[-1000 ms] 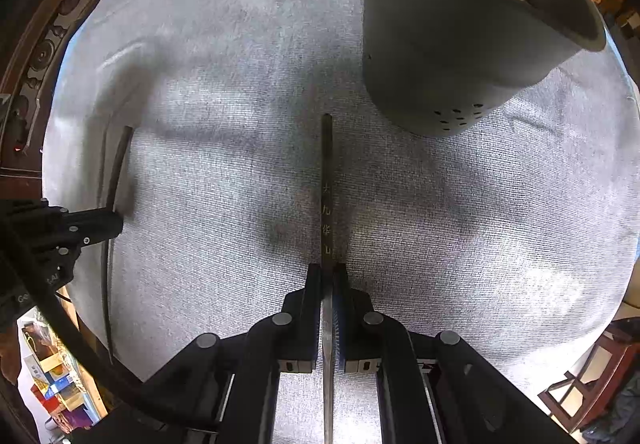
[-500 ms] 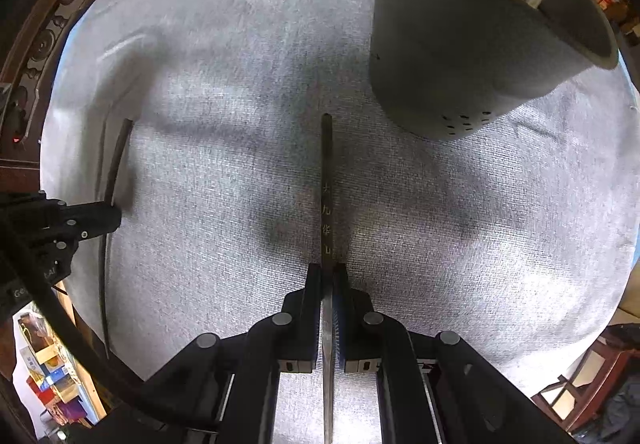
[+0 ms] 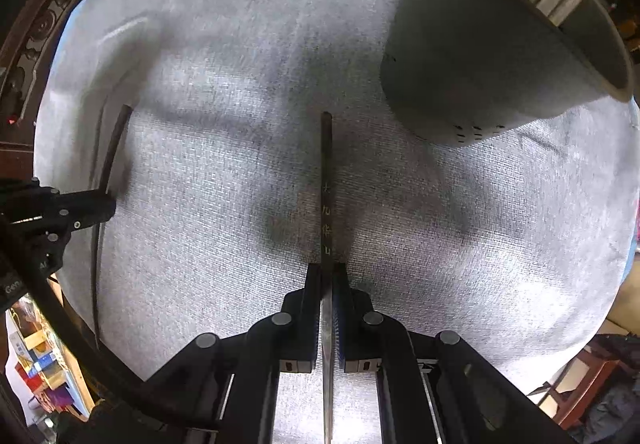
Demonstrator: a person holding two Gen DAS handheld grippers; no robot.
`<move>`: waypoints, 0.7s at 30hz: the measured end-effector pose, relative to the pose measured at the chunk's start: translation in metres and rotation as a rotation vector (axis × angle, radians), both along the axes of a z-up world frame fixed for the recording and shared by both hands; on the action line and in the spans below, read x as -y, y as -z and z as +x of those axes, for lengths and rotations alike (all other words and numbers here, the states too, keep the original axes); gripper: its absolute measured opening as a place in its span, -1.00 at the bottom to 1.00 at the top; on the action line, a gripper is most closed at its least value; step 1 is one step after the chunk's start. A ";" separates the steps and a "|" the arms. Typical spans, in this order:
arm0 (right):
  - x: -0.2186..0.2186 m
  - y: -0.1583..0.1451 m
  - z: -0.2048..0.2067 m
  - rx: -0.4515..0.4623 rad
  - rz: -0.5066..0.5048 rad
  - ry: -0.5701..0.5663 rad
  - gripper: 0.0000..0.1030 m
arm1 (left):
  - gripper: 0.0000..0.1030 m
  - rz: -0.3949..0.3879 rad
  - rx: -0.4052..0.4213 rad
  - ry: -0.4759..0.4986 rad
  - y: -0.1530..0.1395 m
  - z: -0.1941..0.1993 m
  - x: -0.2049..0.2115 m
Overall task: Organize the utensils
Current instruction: 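Lift both held chopsticks off the cloth toward the holder cup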
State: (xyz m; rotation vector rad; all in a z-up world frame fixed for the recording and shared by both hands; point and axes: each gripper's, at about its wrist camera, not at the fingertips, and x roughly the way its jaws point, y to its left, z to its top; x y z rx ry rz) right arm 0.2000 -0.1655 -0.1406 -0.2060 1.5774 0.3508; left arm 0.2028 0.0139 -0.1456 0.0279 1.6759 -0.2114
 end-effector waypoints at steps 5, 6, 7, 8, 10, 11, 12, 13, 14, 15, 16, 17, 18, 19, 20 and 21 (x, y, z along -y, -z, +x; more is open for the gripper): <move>-0.010 -0.002 0.003 -0.008 -0.026 -0.016 -0.84 | -0.87 -0.003 0.004 0.006 -0.001 -0.001 -0.001; -0.012 -0.002 0.003 -0.008 -0.030 -0.018 -0.84 | -0.87 -0.003 0.006 0.006 -0.001 -0.001 -0.001; -0.013 -0.002 0.003 -0.007 -0.031 -0.017 -0.84 | -0.87 -0.005 0.009 0.007 -0.001 -0.002 -0.001; -0.014 -0.002 0.002 -0.005 -0.031 -0.015 -0.84 | -0.87 -0.007 0.013 0.005 -0.001 -0.003 -0.002; -0.017 -0.002 0.001 0.003 -0.027 -0.009 -0.84 | -0.87 -0.010 0.017 0.003 -0.002 -0.004 -0.001; -0.017 -0.003 0.000 0.009 -0.025 -0.006 -0.84 | -0.87 -0.013 0.018 0.000 -0.002 -0.005 -0.002; -0.015 -0.001 -0.003 0.015 -0.022 -0.002 -0.84 | -0.87 -0.014 0.017 -0.003 -0.002 -0.006 -0.002; -0.014 -0.001 -0.004 0.020 -0.015 0.004 -0.84 | -0.87 -0.016 0.013 -0.004 -0.002 -0.007 -0.003; -0.013 -0.002 -0.005 0.023 -0.006 0.014 -0.86 | -0.87 -0.021 0.008 -0.008 -0.002 -0.007 -0.004; -0.011 -0.002 -0.006 0.027 0.003 0.022 -0.86 | -0.87 -0.031 0.003 -0.019 -0.002 -0.008 -0.006; -0.008 -0.003 -0.008 0.033 0.021 0.034 -0.87 | -0.87 -0.042 0.005 -0.031 -0.005 -0.011 -0.011; -0.006 -0.005 -0.010 0.040 0.040 0.045 -0.87 | -0.87 -0.044 0.010 -0.038 -0.006 -0.011 -0.014; -0.004 -0.006 -0.012 0.046 0.050 0.050 -0.87 | -0.88 -0.042 0.010 -0.042 -0.006 -0.012 -0.016; -0.004 -0.008 -0.014 0.050 0.061 0.053 -0.87 | -0.88 -0.040 0.007 -0.043 -0.005 -0.013 -0.017; -0.005 -0.009 -0.015 0.051 0.067 0.051 -0.87 | -0.88 -0.031 -0.001 -0.037 -0.003 -0.014 -0.017; -0.005 -0.009 -0.016 0.050 0.070 0.046 -0.87 | -0.88 -0.029 -0.001 -0.033 -0.003 -0.015 -0.017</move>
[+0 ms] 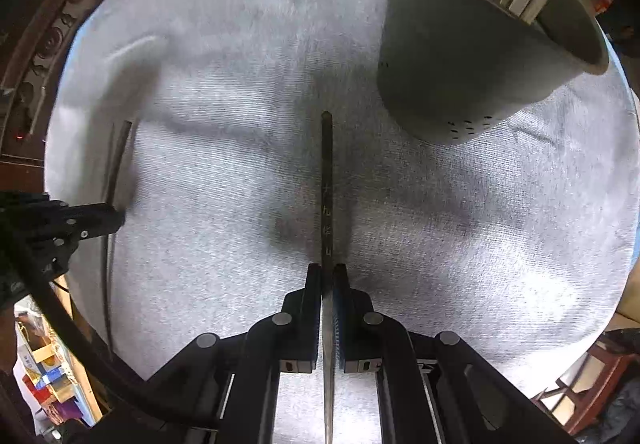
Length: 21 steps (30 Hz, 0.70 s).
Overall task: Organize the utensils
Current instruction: 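Lift both held chopsticks off the cloth toward the holder cup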
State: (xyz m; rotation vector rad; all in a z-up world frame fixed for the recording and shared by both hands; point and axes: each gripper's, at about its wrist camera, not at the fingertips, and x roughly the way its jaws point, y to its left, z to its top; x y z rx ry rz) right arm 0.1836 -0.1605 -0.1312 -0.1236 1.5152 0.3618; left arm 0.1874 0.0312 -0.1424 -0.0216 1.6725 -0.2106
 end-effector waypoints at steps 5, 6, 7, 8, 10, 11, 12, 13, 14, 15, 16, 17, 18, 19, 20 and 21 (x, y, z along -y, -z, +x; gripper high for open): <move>-0.003 -0.003 -0.003 -0.007 0.031 -0.010 -0.87 | -0.88 0.014 0.001 -0.001 -0.002 -0.002 -0.002; -0.003 -0.003 -0.003 -0.007 0.039 -0.008 -0.87 | -0.88 0.018 0.000 -0.002 -0.001 -0.003 -0.002; -0.004 -0.003 -0.004 -0.007 0.044 -0.007 -0.87 | -0.88 0.024 -0.002 -0.004 -0.001 -0.003 -0.002; -0.004 -0.002 -0.004 -0.010 0.051 -0.006 -0.88 | -0.88 0.029 -0.005 -0.005 0.001 -0.003 -0.004; -0.009 0.002 -0.005 -0.016 0.053 -0.007 -0.88 | -0.88 0.033 -0.006 -0.004 0.003 -0.003 -0.003; -0.009 0.003 -0.005 -0.021 0.053 -0.009 -0.87 | -0.88 0.036 -0.006 -0.003 0.003 -0.004 -0.003; -0.009 0.003 -0.006 -0.018 0.056 -0.009 -0.87 | -0.88 0.038 -0.007 -0.003 0.003 -0.004 -0.003; -0.009 0.003 -0.006 -0.020 0.059 -0.008 -0.87 | -0.88 0.040 -0.006 -0.002 0.004 -0.004 -0.002; -0.009 0.004 -0.006 -0.021 0.060 -0.009 -0.87 | -0.88 0.042 -0.005 -0.002 0.003 -0.004 -0.001; -0.008 0.004 -0.006 -0.021 0.061 -0.009 -0.87 | -0.88 0.043 -0.004 -0.001 0.003 -0.005 0.000; -0.008 0.004 -0.006 -0.021 0.061 -0.009 -0.87 | -0.88 0.045 -0.003 0.001 0.004 -0.005 0.000; -0.008 0.004 -0.006 -0.020 0.061 -0.009 -0.87 | -0.88 0.045 -0.002 0.002 0.004 -0.006 0.000; -0.008 0.004 -0.006 -0.021 0.061 -0.009 -0.87 | -0.88 0.045 -0.001 0.001 0.004 -0.007 0.001; -0.007 0.004 -0.006 -0.021 0.060 -0.010 -0.87 | -0.88 0.046 0.000 0.001 0.004 -0.007 0.003; -0.006 0.004 -0.006 -0.020 0.059 -0.011 -0.87 | -0.88 0.047 0.002 0.002 0.004 -0.008 0.004; -0.006 0.004 -0.007 -0.020 0.058 -0.011 -0.87 | -0.88 0.048 0.004 0.002 0.004 -0.009 0.004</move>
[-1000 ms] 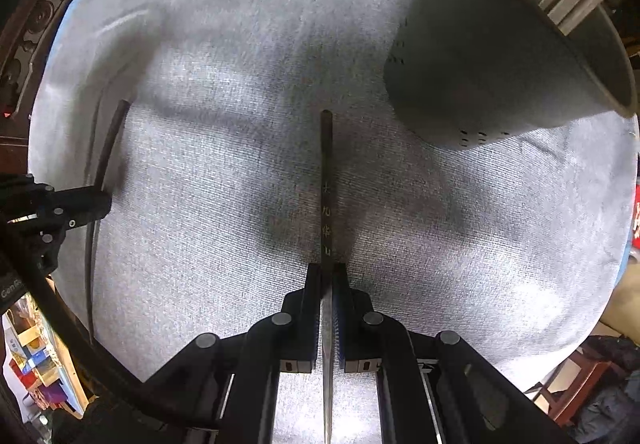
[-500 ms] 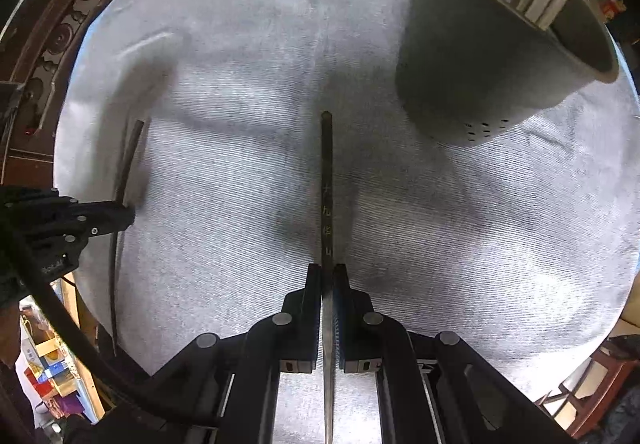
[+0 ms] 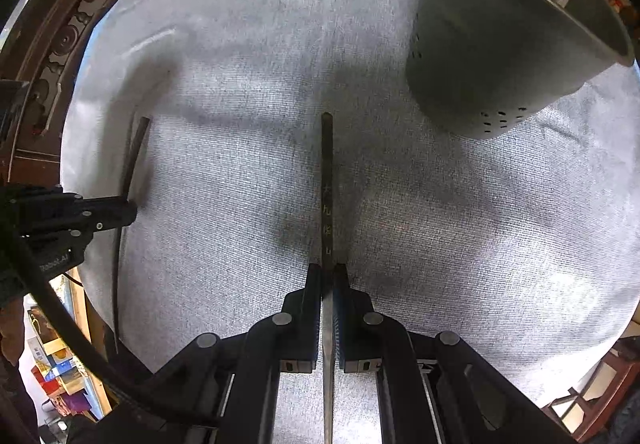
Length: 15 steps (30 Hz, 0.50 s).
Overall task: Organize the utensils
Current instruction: 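Lift both held chopsticks off the cloth toward the holder cup, then raise both held chopsticks over the holder cup and lower them in upright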
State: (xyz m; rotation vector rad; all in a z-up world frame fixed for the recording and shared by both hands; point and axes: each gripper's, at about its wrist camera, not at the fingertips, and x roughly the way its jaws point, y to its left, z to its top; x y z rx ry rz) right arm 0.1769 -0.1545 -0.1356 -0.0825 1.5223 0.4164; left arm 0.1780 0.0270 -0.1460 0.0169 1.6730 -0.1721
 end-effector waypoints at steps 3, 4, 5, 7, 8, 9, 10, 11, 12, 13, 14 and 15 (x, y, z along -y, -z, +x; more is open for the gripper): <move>0.000 0.000 -0.002 0.001 0.000 0.002 -0.87 | -0.88 0.001 0.001 0.000 -0.004 0.002 0.006; 0.002 -0.003 -0.001 0.000 0.002 0.003 -0.87 | -0.88 0.001 0.001 0.000 -0.006 -0.001 0.005; -0.001 -0.001 -0.002 0.000 0.002 0.004 -0.87 | -0.88 0.000 0.001 0.000 -0.006 -0.002 0.006; -0.001 -0.002 -0.003 0.002 0.005 0.007 -0.87 | -0.88 -0.001 0.000 0.001 -0.007 0.000 0.003; 0.000 -0.003 -0.004 0.004 0.007 0.009 -0.87 | -0.88 -0.002 0.001 -0.001 -0.007 0.000 0.002; 0.000 -0.005 -0.004 0.006 0.009 0.011 -0.87 | -0.88 -0.002 0.001 -0.002 -0.008 0.000 0.002; 0.001 -0.007 -0.005 0.008 0.010 0.012 -0.87 | -0.88 -0.003 0.004 -0.002 -0.008 -0.001 0.002; 0.002 -0.010 -0.005 0.012 0.014 0.012 -0.87 | -0.88 -0.005 0.006 -0.003 -0.009 -0.001 0.001; 0.005 -0.014 -0.006 0.014 0.016 0.012 -0.87 | -0.88 -0.007 0.009 -0.002 -0.009 -0.001 0.001; 0.007 -0.017 -0.006 0.018 0.021 0.015 -0.87 | -0.88 -0.008 0.010 -0.002 -0.011 -0.001 0.001; 0.008 -0.021 -0.006 0.023 0.027 0.019 -0.87 | -0.88 -0.010 0.014 -0.001 -0.012 -0.002 0.001; 0.009 -0.023 -0.006 0.025 0.031 0.021 -0.87 | -0.88 -0.012 0.019 0.001 -0.014 -0.002 0.002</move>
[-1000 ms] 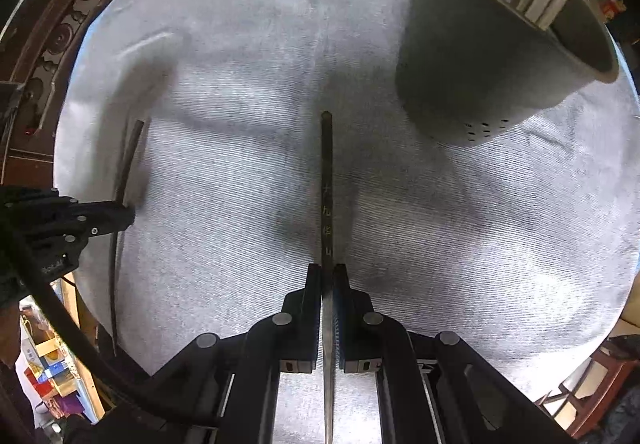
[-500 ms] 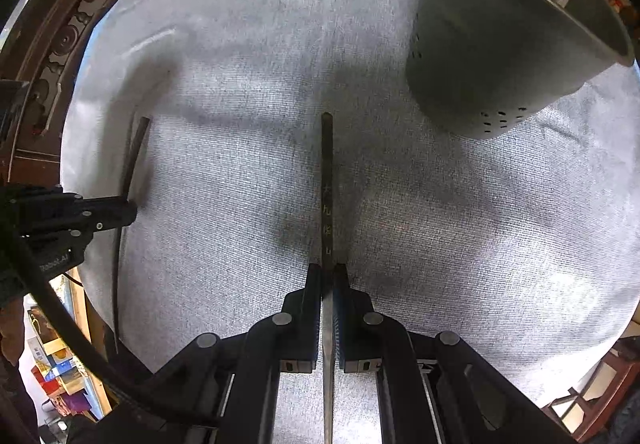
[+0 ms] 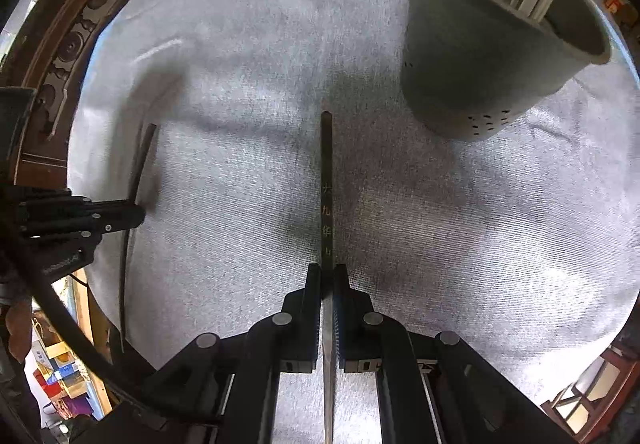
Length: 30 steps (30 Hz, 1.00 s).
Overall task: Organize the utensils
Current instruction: 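Raise both held chopsticks over the holder cup and lower them in upright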
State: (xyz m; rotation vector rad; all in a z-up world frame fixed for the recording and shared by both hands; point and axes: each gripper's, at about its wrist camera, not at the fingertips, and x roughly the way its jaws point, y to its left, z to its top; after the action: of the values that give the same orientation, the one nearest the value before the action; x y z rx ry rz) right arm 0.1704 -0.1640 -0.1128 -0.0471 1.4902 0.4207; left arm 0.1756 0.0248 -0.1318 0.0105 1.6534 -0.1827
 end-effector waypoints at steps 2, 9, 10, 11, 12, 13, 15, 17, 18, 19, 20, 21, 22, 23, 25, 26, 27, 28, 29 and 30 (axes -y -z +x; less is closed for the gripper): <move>0.003 -0.005 -0.001 0.009 0.013 0.006 -0.88 | -0.88 -0.009 0.011 -0.001 -0.006 -0.001 0.001; 0.024 -0.034 -0.009 0.076 0.074 0.056 -0.88 | -0.88 -0.065 0.117 -0.019 -0.050 0.002 0.004; 0.028 -0.039 -0.011 0.090 0.087 0.066 -0.88 | -0.88 -0.073 0.140 -0.023 -0.058 0.003 0.005; 0.034 -0.046 -0.013 0.106 0.103 0.079 -0.88 | -0.88 -0.078 0.163 -0.025 -0.067 0.004 0.007; 0.038 -0.050 -0.013 0.116 0.114 0.088 -0.88 | -0.88 -0.083 0.183 -0.026 -0.074 0.004 0.009; 0.044 -0.056 -0.014 0.130 0.129 0.100 -0.88 | -0.88 -0.085 0.195 -0.026 -0.078 0.005 0.010; 0.050 -0.063 -0.015 0.141 0.144 0.110 -0.88 | -0.88 -0.097 0.217 -0.026 -0.088 0.006 0.012; 0.057 -0.066 -0.016 0.147 0.151 0.120 -0.88 | -0.88 -0.098 0.223 -0.023 -0.092 0.008 0.015; 0.059 -0.066 -0.017 0.144 0.156 0.124 -0.88 | -0.88 -0.096 0.224 -0.021 -0.092 0.009 0.018; 0.057 -0.063 -0.015 0.141 0.157 0.127 -0.88 | -0.88 -0.091 0.221 -0.017 -0.089 0.010 0.021; 0.057 -0.060 -0.016 0.135 0.156 0.130 -0.88 | -0.88 -0.080 0.214 -0.012 -0.085 0.010 0.024; 0.055 -0.055 -0.016 0.130 0.156 0.130 -0.88 | -0.88 -0.074 0.210 -0.008 -0.082 0.011 0.029; 0.054 -0.050 -0.015 0.122 0.157 0.132 -0.88 | -0.88 -0.067 0.197 -0.004 -0.076 0.011 0.032; 0.052 -0.046 -0.014 0.116 0.159 0.134 -0.88 | -0.88 -0.065 0.187 -0.002 -0.072 0.011 0.032; 0.053 -0.042 -0.015 0.109 0.168 0.138 -0.88 | -0.88 -0.060 0.171 0.001 -0.065 0.010 0.035; 0.055 -0.042 -0.015 0.110 0.172 0.141 -0.88 | -0.88 -0.059 0.169 -0.002 -0.065 0.010 0.036; 0.055 -0.042 -0.015 0.111 0.175 0.143 -0.88 | -0.88 -0.064 0.172 -0.004 -0.066 0.011 0.037; 0.058 -0.044 -0.015 0.117 0.178 0.146 -0.88 | -0.88 -0.076 0.179 -0.009 -0.070 0.012 0.038; 0.061 -0.048 -0.015 0.126 0.183 0.152 -0.88 | -0.88 -0.092 0.192 -0.015 -0.076 0.013 0.039; 0.065 -0.051 -0.015 0.134 0.188 0.158 -0.88 | -0.88 -0.107 0.210 -0.018 -0.083 0.015 0.040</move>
State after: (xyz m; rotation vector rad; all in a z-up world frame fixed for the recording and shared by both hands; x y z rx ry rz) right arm 0.1558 -0.2287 -0.0622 0.1870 1.3072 0.4196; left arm 0.1902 -0.0152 -0.0484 -0.0642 1.4319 -0.2474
